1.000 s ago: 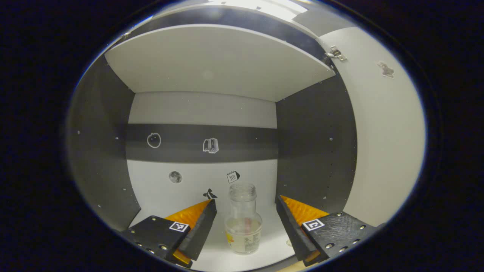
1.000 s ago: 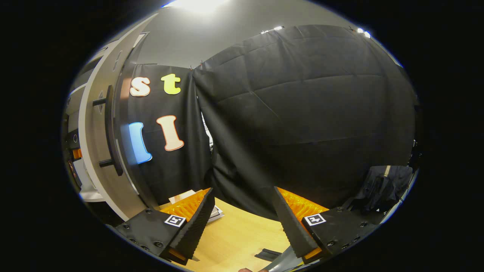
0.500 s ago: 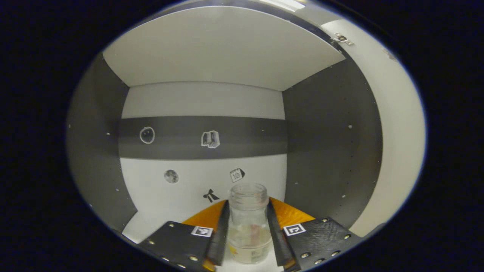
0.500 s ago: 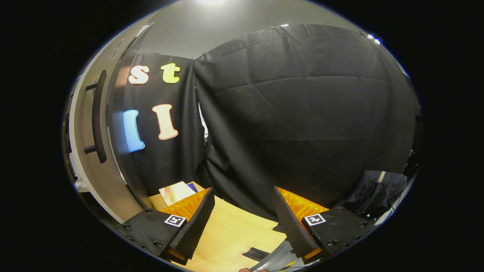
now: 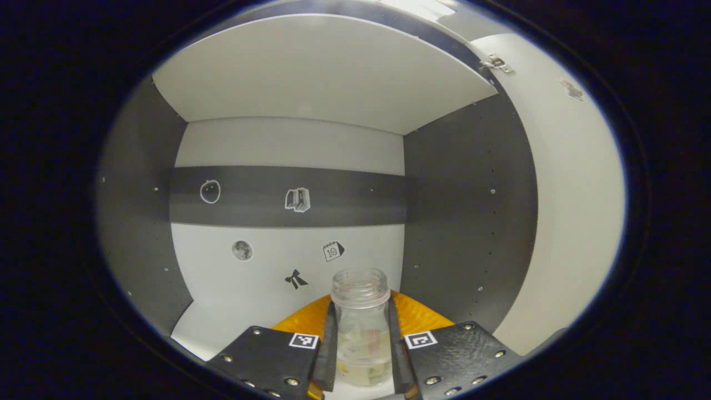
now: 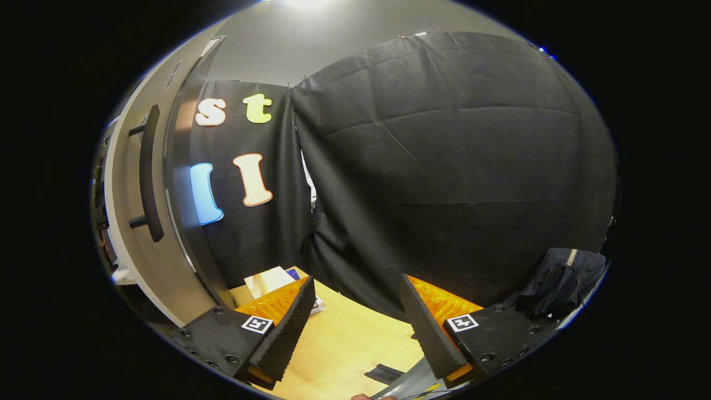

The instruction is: Grasp the bottle in the cabinet with the left hand and place it on the coaster, then close the right door with the right hand and the left door with the left hand.

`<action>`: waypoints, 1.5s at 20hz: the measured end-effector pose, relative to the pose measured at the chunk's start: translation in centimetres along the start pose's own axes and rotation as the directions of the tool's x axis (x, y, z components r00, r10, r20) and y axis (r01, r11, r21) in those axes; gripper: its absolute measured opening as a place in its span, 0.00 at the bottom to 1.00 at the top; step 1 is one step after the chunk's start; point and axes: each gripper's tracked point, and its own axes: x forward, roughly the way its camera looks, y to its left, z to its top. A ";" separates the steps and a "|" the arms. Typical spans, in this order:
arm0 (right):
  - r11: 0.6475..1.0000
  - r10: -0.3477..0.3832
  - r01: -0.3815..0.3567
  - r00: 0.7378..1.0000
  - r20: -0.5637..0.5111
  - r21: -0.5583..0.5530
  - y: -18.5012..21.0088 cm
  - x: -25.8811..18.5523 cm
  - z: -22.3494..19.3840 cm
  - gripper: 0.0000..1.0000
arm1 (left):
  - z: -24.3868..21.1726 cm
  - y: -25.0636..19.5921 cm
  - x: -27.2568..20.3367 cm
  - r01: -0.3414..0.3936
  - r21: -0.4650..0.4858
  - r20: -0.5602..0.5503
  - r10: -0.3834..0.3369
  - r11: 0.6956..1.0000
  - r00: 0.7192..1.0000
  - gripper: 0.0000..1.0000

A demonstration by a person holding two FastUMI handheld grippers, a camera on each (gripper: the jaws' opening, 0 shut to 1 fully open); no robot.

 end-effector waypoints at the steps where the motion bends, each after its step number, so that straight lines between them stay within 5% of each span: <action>1: 1.000 0.003 -0.003 1.000 0.003 0.003 0.0 -0.1 0.2 0.98 | 0.6 0.0 -0.7 0.001 0.007 0.011 -0.001 1.000 1.000 0.41; 4: 1.000 0.013 -0.013 1.000 0.004 0.012 0.2 -0.3 0.0 0.98 | 2.4 -0.9 -3.2 0.045 -0.031 0.052 -0.044 0.998 0.998 0.32; 6: 1.000 0.023 -0.023 1.000 -0.002 0.018 0.5 -0.4 -0.2 0.98 | 3.5 -1.4 -5.1 0.079 -0.044 0.071 -0.076 0.996 0.995 0.41; 13: 0.999 0.036 -0.037 0.998 0.042 0.020 0.9 -0.5 2.0 0.98 | 3.8 -0.9 -10.0 0.107 -0.033 0.060 -0.105 0.994 0.993 0.41; 20: 0.999 0.053 -0.052 0.996 0.065 -0.005 1.3 -2.2 3.5 0.98 | -1.2 -1.8 -16.2 0.178 -0.049 0.026 -0.176 0.983 0.984 0.48; 23: 0.998 0.053 -0.051 0.996 0.066 -0.032 1.6 -3.5 3.8 0.98 | -5.0 -3.7 -18.5 0.261 -0.057 0.009 -0.261 0.964 0.965 0.32; 24: 0.998 0.055 -0.052 0.996 0.068 -0.035 1.7 -4.0 3.9 0.98 | -6.5 -4.0 -19.0 0.281 -0.059 -0.002 -0.281 0.958 0.960 0.49; 29: 0.998 0.053 -0.050 0.997 0.059 -0.041 1.8 -6.3 3.8 0.92 | -14.0 -5.6 -21.6 0.349 -0.116 -0.043 -0.355 0.930 0.934 0.49; 30: 0.998 0.048 -0.045 0.997 0.059 -0.043 1.5 -6.6 3.7 0.92 | -15.6 -5.9 -22.2 0.360 -0.124 -0.047 -0.368 0.925 0.929 0.41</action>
